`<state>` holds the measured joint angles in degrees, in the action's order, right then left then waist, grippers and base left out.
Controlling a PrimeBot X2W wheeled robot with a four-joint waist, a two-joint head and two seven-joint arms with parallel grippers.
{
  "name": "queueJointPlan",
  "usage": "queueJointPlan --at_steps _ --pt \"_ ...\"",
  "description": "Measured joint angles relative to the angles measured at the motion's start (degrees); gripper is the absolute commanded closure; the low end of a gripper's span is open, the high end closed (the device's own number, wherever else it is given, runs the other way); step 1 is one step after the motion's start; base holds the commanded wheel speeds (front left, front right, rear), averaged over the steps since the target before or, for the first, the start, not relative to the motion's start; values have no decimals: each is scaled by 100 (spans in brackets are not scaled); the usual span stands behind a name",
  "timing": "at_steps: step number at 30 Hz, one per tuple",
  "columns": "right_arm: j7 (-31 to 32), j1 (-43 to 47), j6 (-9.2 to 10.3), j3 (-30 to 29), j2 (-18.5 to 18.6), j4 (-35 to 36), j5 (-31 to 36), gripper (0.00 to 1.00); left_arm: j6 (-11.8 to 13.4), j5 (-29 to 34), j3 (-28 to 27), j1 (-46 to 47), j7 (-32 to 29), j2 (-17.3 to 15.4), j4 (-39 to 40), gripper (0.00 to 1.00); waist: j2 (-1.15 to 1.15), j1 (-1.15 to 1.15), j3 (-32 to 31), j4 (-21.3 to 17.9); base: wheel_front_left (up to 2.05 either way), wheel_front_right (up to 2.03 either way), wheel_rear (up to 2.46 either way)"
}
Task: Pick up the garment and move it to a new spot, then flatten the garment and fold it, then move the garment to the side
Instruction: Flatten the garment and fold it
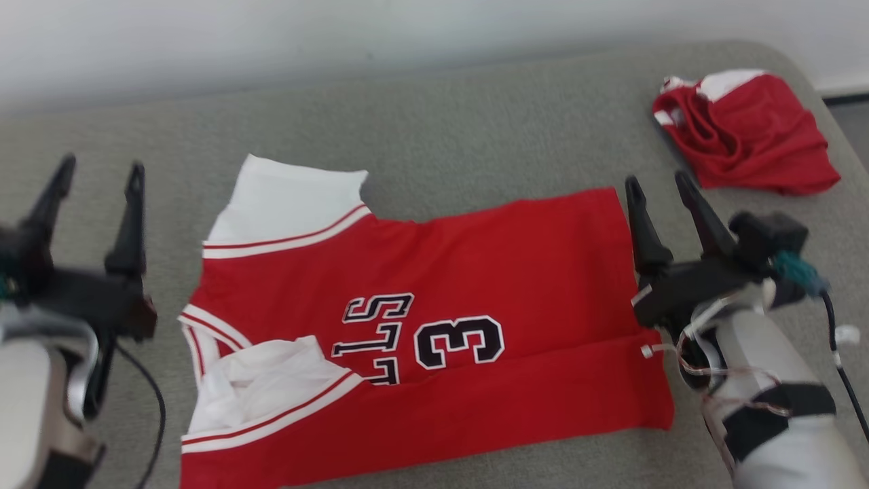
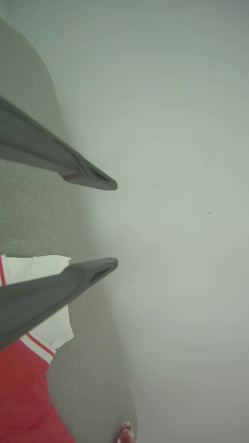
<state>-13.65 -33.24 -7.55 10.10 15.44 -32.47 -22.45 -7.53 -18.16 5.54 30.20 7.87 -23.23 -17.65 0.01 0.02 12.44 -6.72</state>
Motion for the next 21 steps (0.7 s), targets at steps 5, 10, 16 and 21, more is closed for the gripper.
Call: queueJointPlan --at_steps 5,10,16,21 --pt "53 -777 0 294 -107 -633 -216 0 -2 -593 659 993 -549 -477 -481 0 0 0 432 -225 0 0 0" --pt "53 -1269 0 620 -197 -1096 -380 0 -2 -1055 1215 1634 -886 -745 -1009 0 1 1 803 -476 0 0 0" --pt "0 -1697 0 1042 -316 -1372 -591 0 -2 -1301 1617 2087 -1078 -903 -1761 0 1 0 1131 -786 0 0 0" --pt "-56 -1893 0 1327 -325 -1478 -704 0 -2 -1347 1901 2342 -1127 -905 -2261 0 1 -1 1331 -990 0 0 0"
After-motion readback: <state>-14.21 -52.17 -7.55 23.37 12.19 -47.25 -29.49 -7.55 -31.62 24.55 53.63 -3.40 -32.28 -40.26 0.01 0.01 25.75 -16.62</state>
